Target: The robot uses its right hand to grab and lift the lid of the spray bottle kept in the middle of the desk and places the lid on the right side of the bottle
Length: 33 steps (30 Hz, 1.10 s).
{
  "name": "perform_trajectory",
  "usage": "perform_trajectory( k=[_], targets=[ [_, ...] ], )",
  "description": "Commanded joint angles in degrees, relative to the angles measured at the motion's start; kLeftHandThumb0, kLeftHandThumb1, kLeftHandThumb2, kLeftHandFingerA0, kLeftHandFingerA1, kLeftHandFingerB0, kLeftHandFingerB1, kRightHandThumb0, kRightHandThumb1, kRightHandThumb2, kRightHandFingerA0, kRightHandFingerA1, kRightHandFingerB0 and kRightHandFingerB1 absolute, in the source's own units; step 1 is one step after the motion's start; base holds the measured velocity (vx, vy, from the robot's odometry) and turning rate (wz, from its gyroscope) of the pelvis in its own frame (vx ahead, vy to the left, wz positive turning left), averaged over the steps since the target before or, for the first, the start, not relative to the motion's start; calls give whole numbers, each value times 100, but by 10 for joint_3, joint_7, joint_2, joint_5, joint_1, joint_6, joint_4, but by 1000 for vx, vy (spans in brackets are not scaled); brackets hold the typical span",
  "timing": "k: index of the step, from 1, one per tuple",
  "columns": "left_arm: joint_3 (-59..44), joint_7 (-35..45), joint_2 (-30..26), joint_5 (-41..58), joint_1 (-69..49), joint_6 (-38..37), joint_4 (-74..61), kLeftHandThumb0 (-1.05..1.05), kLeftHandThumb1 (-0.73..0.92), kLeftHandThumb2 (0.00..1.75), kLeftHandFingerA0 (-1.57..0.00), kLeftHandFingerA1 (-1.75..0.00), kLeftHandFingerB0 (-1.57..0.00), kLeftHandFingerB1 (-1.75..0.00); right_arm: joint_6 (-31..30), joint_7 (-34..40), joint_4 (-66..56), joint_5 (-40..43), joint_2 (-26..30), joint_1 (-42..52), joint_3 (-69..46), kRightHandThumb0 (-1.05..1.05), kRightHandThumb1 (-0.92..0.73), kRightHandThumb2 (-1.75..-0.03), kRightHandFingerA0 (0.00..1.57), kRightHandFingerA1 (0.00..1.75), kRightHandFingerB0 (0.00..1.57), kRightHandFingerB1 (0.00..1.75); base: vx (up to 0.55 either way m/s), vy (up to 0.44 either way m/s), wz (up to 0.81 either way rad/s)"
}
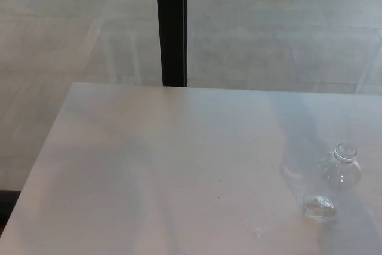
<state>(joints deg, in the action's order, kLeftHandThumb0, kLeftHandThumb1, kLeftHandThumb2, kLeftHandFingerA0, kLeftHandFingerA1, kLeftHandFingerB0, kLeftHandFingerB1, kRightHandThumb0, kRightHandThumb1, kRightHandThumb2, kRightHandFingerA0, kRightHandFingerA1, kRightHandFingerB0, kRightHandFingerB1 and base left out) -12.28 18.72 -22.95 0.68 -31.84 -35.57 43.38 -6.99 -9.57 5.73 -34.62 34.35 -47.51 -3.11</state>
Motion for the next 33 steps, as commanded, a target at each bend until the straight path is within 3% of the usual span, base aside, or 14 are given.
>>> perform_trajectory(
  k=[1, 7, 9, 15, 16, 22, 24, 27, 28, 29, 30, 31, 32, 33],
  targets=[
    [-1, -7, -10, -3, 7, -15, 12, -70, 75, 63, -40, -61, -42, -44, -35, -13, 8, 25, 31, -14, -27, -10, -36, -121, 95, 175, 91, 112, 0, 0, 0],
    [2, -12, -12, -10, 16, -19, 25, -71, 75, 63, -41, -60, -42, -43, -15, 7, 17, 35, 55, 44, -49, -10, -30, -131, 96, 175, 86, 140, 0, 0, 0],
    [3, -14, -12, -10, 16, -16, 21, -69, 75, 63, -40, -60, -41, -42, -21, -9, 7, 39, 61, 76, -51, -8, -33, -121, 94, 171, 91, 121, 0, 0, 0],
    [1, -13, -12, -7, 17, -21, 29, -70, 74, 63, -41, -61, -42, -43, -26, -14, -26, 42, 56, 191, -49, -12, -44, -110, 87, 175, 86, 118, 0, 0, 0],
    [0, -13, -11, -5, 18, -22, 31, -70, 74, 62, -41, -60, -42, -43, -18, -10, -28, 30, 56, 234, -37, -7, -46, -103, 92, 165, 93, 101, 0, 0, 0],
    [1, -19, -12, -8, 20, -16, 29, -70, 74, 62, -41, -59, -42, -42, -17, -3, -11, 11, 60, 295, 3, -7, -55, -86, 88, 164, 86, 98, 0, 0, 0],
    [-1, -17, -11, -4, 21, -20, 36, -68, 74, 62, -42, -58, -42, -42, -20, 6, 8, 7, 48, 325, 21, -12, -59, -76, 89, 156, 87, 81, 0, 0, 0],
    [-3, -10, -9, 3, 22, -25, 44, -67, 74, 62, -42, -58, -42, -43, -22, 4, 32, 3, 50, 331, 40, -14, -60, -73, 84, 166, 80, 109, 0, 0, 0],
    [-3, -10, -10, 3, 22, -27, 46, -67, 74, 62, -42, -58, -42, -43, -26, 4, 39, 1, 49, 329, 47, -17, -61, -66, 87, 155, 80, 83, 0, 0, 0],
    [-4, -10, -11, 4, 22, -30, 47, -67, 74, 63, -43, -59, -42, -44, -33, 1, 42, -1, 50, 328, 52, -18, -61, -64, 85, 156, 82, 86, 0, 0, 0],
    [-3, -15, -13, -2, 23, -31, 49, -69, 74, 63, -44, -59, -42, -43, -35, 1, 48, -2, 50, 326, 56, -14, -61, -60, 81, 167, 72, 123, 0, 0, 0],
    [-2, -18, -14, -4, 23, -32, 50, -69, 74, 63, -44, -59, -42, -43, -35, 1, 50, -1, 51, 325, 58, -14, -61, -60, 81, 167, 72, 123, 0, 0, 0],
    [-4, -12, -13, 2, 21, -31, 43, -70, 74, 62, -43, -62, -43, -44, -37, 1, 62, -14, 56, 318, 71, -19, -58, -60, 82, 152, 79, 88, 0, 0, 0],
    [-5, -10, -14, 3, 21, -31, 42, -70, 74, 62, -43, -62, -43, -44, -38, 2, 63, -15, 56, 315, 74, -19, -58, -60, 82, 152, 79, 88, 0, 0, 0]
  ],
)
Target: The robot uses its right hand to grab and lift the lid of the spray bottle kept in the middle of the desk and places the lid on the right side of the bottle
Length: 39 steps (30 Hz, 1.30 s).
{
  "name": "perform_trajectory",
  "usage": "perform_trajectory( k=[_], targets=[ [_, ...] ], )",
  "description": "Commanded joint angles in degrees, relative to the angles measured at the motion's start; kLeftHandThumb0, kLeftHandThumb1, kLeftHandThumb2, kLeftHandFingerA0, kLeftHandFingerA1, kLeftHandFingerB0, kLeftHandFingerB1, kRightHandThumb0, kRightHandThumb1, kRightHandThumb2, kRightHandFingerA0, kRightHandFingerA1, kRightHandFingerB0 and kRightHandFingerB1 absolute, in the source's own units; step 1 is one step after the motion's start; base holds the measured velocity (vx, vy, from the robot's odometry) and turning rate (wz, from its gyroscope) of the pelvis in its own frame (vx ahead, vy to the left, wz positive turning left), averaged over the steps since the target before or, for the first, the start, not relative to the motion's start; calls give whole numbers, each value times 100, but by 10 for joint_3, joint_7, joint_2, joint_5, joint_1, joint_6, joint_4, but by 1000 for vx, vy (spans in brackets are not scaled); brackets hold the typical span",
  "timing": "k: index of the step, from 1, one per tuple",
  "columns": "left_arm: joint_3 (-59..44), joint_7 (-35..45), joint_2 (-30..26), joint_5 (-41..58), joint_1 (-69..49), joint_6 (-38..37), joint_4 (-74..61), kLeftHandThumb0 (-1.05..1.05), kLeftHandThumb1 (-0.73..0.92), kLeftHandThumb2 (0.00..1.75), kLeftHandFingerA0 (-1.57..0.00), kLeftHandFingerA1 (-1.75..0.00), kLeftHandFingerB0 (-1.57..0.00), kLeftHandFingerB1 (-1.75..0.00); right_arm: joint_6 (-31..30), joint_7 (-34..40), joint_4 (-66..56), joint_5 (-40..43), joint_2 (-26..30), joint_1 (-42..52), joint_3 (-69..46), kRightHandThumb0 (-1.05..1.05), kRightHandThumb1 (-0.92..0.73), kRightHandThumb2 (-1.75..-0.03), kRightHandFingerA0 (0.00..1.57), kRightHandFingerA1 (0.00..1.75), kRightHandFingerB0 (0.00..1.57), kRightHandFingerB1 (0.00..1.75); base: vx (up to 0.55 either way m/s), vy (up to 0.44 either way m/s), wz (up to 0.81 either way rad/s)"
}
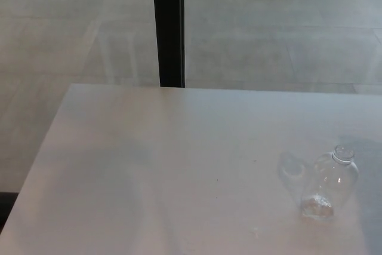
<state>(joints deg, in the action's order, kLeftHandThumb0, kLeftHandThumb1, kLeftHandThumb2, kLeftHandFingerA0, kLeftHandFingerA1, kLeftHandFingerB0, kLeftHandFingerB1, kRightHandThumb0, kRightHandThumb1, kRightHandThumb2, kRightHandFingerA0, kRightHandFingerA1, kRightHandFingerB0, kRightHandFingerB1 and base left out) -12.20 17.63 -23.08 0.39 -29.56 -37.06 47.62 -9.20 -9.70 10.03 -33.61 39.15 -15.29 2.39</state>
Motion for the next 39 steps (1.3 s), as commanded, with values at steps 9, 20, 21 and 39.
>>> perform_trajectory(
  k=[9, 20, 21, 39],
  targets=[
    [-2, -7, -10, -2, -5, -10, -12, -67, 73, 62, -45, -58, -43, -43, 29, 5, 15, -3, -2, -4, 39, -31, -66, -58, 86, 111, 59, 48, 0, 0, 0],
    [-2, -6, -11, 0, -2, -15, -2, -69, 74, 61, -48, -61, -44, -44, 13, -10, 15, -8, -3, -21, 49, -46, -66, -61, 26, 44, 25, 30, 0, 0, 0],
    [-1, -6, -12, -1, 0, -17, 2, -69, 74, 61, -48, -61, -44, -44, 5, -17, 9, -13, 0, -24, 51, -46, -66, -61, 26, 44, 25, 30, 0, 0, 0],
    [-9, -3, -9, 11, -16, -23, -15, -66, 73, 62, -43, -63, -42, -46, 27, -54, -115, 82, 98, 156, -209, -68, -53, -86, 0, 31, 14, 43, 0, 0, 0]
  ],
)
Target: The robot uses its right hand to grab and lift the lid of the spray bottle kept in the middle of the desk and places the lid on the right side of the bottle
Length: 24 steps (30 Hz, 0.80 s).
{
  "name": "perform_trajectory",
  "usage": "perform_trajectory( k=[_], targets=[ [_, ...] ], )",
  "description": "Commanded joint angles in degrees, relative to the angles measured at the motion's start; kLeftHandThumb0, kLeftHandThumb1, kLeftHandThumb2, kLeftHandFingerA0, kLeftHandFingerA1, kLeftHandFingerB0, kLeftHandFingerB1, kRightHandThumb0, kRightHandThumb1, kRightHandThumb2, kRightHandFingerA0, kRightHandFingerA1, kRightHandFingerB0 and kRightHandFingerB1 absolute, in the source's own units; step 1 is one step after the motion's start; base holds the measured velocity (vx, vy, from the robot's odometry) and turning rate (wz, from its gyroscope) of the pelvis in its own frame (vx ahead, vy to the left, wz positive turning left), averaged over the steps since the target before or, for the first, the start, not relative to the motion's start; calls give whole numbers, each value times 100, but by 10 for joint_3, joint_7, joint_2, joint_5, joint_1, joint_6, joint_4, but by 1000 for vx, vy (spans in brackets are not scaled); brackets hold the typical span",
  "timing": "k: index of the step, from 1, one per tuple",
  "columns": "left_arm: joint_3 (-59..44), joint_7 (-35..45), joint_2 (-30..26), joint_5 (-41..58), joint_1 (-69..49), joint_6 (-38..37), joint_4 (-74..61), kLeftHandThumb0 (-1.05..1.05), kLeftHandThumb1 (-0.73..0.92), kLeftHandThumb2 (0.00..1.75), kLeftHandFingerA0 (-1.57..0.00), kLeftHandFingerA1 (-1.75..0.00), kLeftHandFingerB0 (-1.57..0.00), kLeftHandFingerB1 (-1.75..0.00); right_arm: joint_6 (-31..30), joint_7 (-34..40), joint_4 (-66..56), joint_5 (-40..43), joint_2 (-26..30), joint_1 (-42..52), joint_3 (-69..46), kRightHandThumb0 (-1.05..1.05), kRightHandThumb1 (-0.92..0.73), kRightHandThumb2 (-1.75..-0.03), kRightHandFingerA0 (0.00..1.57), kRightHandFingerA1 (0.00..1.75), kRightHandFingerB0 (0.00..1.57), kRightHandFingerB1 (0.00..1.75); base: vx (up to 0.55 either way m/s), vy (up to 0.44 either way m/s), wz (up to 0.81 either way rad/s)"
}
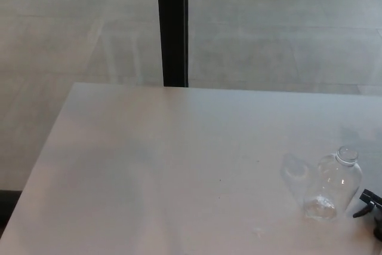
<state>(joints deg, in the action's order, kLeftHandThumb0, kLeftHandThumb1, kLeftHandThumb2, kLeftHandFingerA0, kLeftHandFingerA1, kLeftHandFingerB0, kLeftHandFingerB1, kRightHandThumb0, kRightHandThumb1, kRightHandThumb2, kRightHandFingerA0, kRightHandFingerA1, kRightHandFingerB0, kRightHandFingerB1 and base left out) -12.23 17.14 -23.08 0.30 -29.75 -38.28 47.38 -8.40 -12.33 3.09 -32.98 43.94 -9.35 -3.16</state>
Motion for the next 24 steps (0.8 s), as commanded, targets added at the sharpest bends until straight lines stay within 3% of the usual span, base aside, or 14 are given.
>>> perform_trajectory(
  k=[1, 5, 6, 10, 13, 14, 15, 17, 18, 19, 20, 21, 22, 24],
  targets=[
    [-9, 3, -9, 14, -16, -8, -12, -67, 73, 62, -42, -62, -42, -45, 25, -31, -46, 91, 51, 120, -199, -65, -54, -88, 0, 36, 13, 43, 0, 0, 0],
    [-15, 11, -9, 23, -11, -6, 2, -67, 73, 62, -42, -59, -43, -43, 19, -28, -23, 117, 44, 178, -330, -75, -56, -93, 0, 45, 12, 50, 0, 0, 0],
    [-15, 10, -9, 25, -19, 4, -15, -68, 74, 62, -41, -59, -43, -43, 33, -17, -6, 116, 44, 215, -385, -99, -67, -104, 0, 48, 11, 57, 0, 0, 0],
    [-25, 17, -7, 42, -21, 13, -30, -66, 74, 63, -40, -60, -42, -43, 53, 37, 88, 154, 0, 321, -543, -87, -62, -104, 0, 56, 9, 61, 0, 0, 0],
    [-29, 18, -10, 46, -23, 26, -38, -66, 74, 63, -39, -60, -42, -43, 69, 74, 153, 192, -30, 341, -572, -84, -61, -100, 0, 52, 13, 59, 0, 0, 0],
    [-34, 17, -11, 49, -16, 26, -24, -68, 74, 62, -39, -57, -42, -43, 86, 102, 211, 226, -58, 348, -587, -86, -62, -101, 2, 61, 9, 61, 0, 0, 0],
    [-36, 16, -11, 52, -14, 31, -23, -67, 74, 62, -39, -56, -42, -42, 96, 117, 237, 242, -76, 353, -595, -86, -80, -65, 0, 79, 8, 66, 0, 0, 0],
    [-43, 18, -5, 65, -16, 52, -35, -67, 73, 62, -39, -55, -43, -41, 116, 140, 274, 266, -100, 349, -607, -79, -78, -60, 0, 81, 13, 64, 0, 0, 0],
    [-48, 19, -2, 71, -4, 54, -16, -67, 73, 62, -41, -54, -44, -40, 131, 141, 313, 306, -121, 334, -626, -75, -77, -59, 0, 89, 12, 66, 0, 0, 0],
    [-53, 21, 2, 80, 1, 62, -9, -67, 72, 62, -44, -55, -45, -41, 141, 145, 331, 317, -133, 332, -629, -77, -79, -57, 0, 109, 8, 69, 0, 0, 0],
    [-60, 20, 10, 89, 17, 66, 18, -63, 74, 62, -49, -56, -46, -41, 138, 148, 386, 350, -142, 309, -648, -84, -73, -61, 0, 87, 0, 78, 0, 0, 0],
    [-68, 22, 13, 97, 27, 74, 34, -61, 76, 63, -52, -58, -46, -42, 115, 146, 413, 352, -145, 302, -646, -83, -79, -63, 0, 56, 0, 71, 0, 0, 0],
    [-74, 26, 15, 105, 33, 78, 42, -61, 78, 63, -52, -60, -47, -43, 106, 147, 423, 350, -147, 299, -643, -80, -78, -63, 0, 39, 0, 68, 0, 0, 0],
    [-76, 28, 14, 105, 41, 80, 47, -61, 78, 63, -52, -60, -47, -43, 110, 148, 432, 351, -147, 296, -646, -80, -78, -63, 0, 39, 0, 68, 0, 0, 0]
  ],
)
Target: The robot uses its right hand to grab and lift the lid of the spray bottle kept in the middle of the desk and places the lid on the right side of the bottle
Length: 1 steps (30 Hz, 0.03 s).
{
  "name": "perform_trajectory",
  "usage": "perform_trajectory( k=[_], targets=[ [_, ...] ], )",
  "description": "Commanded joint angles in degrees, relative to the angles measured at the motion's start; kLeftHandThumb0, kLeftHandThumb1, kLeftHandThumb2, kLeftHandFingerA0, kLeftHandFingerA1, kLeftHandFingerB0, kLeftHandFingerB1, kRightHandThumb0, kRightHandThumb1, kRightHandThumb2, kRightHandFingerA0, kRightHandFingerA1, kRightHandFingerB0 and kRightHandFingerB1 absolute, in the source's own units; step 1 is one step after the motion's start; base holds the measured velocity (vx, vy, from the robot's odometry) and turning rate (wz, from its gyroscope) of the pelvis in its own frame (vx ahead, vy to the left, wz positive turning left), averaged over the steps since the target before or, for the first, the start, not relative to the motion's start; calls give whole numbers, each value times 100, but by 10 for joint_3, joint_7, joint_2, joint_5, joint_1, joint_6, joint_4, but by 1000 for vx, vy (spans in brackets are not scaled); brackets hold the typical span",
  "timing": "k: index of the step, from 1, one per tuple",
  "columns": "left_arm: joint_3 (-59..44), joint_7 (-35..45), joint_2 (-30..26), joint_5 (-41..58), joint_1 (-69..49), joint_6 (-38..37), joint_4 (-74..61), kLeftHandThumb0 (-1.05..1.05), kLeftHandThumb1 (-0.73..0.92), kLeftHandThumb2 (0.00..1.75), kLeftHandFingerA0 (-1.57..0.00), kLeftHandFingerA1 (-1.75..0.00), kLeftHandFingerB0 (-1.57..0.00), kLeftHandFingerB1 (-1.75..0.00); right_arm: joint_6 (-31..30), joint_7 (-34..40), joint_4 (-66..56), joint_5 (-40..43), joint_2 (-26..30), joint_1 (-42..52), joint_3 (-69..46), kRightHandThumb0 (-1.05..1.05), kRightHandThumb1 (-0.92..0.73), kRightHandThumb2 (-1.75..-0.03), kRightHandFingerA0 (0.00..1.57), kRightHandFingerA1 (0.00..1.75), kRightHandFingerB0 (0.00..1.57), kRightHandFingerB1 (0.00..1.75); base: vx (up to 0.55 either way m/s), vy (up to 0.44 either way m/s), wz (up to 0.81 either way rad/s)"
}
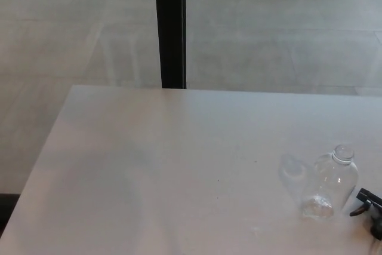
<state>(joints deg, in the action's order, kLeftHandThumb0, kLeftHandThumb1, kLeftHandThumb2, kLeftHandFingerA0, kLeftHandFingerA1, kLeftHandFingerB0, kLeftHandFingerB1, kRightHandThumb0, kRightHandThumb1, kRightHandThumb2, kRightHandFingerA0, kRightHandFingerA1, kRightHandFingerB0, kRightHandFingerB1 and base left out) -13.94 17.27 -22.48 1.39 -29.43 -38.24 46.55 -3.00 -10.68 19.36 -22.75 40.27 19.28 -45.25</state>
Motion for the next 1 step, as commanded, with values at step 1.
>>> perform_trajectory(
  k=[1],
  targets=[
    [-59, 27, 8, 94, 38, 79, 55, -61, 78, 63, -52, -60, -47, -43, 56, 131, 269, 249, -111, 10, -225, -80, -78, -63, 0, 39, 0, 68, 0, 0, 0]
  ],
)
